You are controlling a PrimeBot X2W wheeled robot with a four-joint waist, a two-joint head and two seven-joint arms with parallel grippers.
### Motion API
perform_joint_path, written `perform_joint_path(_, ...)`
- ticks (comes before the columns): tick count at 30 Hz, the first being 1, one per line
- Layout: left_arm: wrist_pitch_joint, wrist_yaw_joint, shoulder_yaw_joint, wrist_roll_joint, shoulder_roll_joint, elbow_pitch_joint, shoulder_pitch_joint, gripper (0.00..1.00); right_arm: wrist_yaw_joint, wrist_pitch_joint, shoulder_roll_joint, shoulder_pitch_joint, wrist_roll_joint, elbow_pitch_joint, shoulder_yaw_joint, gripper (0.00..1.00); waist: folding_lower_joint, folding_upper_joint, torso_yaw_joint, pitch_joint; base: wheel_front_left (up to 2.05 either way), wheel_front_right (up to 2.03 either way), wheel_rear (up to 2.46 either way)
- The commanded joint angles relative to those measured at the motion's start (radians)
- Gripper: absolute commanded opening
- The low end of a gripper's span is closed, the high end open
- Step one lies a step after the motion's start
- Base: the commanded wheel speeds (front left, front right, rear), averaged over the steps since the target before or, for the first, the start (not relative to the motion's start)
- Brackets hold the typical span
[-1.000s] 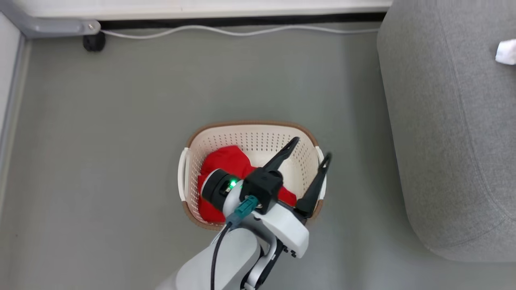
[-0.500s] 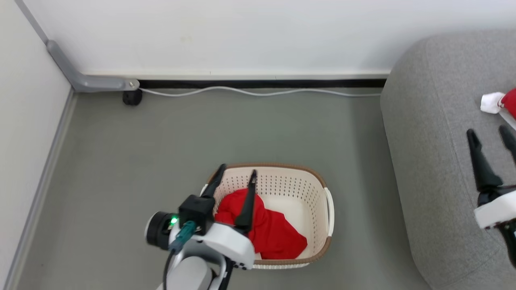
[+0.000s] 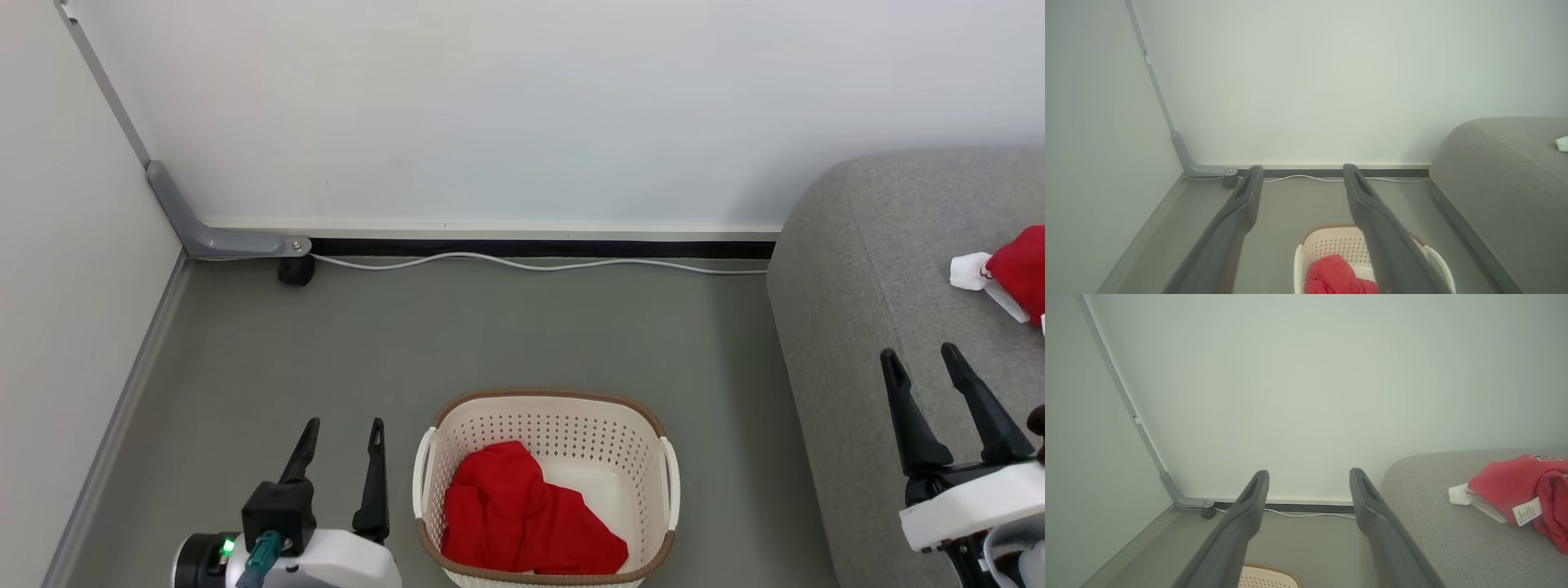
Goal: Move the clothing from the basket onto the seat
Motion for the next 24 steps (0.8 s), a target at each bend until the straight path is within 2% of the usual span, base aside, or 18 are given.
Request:
perform_joint_path(1,-0.006,-0.012,0.055,0.017,0.012,-0.033,-0.002,1.0,0.003,-0.006,-0.01,0.01,-0.013,-0.037,0.003,1.0,0.0,-0.0001,-0.002,-0.006,0.0,0.0,0.0)
perform_joint_path(8,-0.006,-0.014,0.145,0.064,0.013,-0.064,0.071,1.0,0.003,-0.006,0.031,0.057,-0.044,-0.059,-0.03,1.0,0.0,-0.0001,-0.002,-0.022,0.0,0.0,0.0)
perform_joint_path(24,-0.006,-0.026,0.219,0.083,-0.014,-0.123,0.141,1.0,0.003,-0.006,0.052,0.087,-0.061,-0.034,-0.026,1.0,0.0,-0.0001,-0.023,-0.024,0.0,0.0,0.0)
